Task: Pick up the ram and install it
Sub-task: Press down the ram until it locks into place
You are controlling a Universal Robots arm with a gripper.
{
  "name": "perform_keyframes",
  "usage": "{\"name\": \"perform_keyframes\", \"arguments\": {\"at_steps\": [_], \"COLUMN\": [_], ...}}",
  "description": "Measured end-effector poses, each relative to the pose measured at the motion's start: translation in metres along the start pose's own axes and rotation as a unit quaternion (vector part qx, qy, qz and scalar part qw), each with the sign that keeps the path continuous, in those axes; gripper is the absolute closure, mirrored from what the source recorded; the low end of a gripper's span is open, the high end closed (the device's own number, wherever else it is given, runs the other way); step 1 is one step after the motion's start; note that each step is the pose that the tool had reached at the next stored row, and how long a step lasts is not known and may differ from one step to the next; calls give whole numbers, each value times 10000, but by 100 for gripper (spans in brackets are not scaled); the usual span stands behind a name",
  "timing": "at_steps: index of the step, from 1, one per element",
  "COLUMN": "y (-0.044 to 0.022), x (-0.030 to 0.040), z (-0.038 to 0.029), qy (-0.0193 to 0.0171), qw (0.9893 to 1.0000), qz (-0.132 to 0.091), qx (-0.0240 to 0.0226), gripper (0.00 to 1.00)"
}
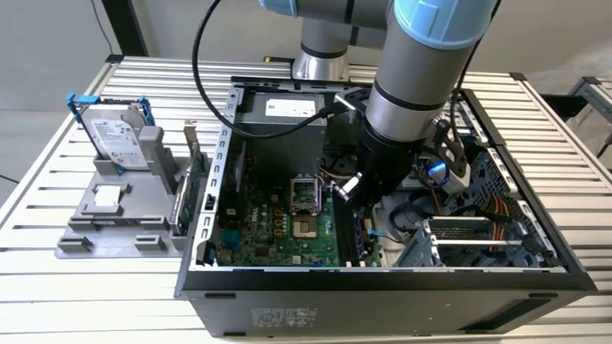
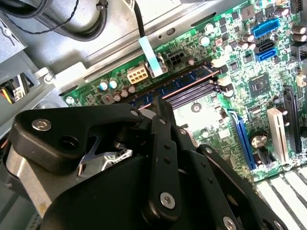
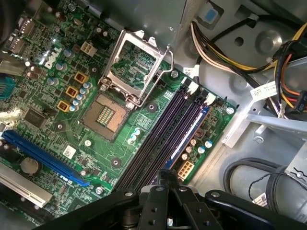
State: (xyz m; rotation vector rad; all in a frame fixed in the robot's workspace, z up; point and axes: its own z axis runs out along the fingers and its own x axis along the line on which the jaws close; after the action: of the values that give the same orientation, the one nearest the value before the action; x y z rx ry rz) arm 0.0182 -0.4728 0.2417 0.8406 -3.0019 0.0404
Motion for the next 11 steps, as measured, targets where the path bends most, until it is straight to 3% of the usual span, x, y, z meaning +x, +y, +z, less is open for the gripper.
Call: {"name": "perform_keyframes", "arguments": {"at_steps": [11], "y": [0], "x": [0], "z": [0], "qy": [22], "qw": [9999], "qz": [-135], "qx": [-11], "gripper": [100]}}
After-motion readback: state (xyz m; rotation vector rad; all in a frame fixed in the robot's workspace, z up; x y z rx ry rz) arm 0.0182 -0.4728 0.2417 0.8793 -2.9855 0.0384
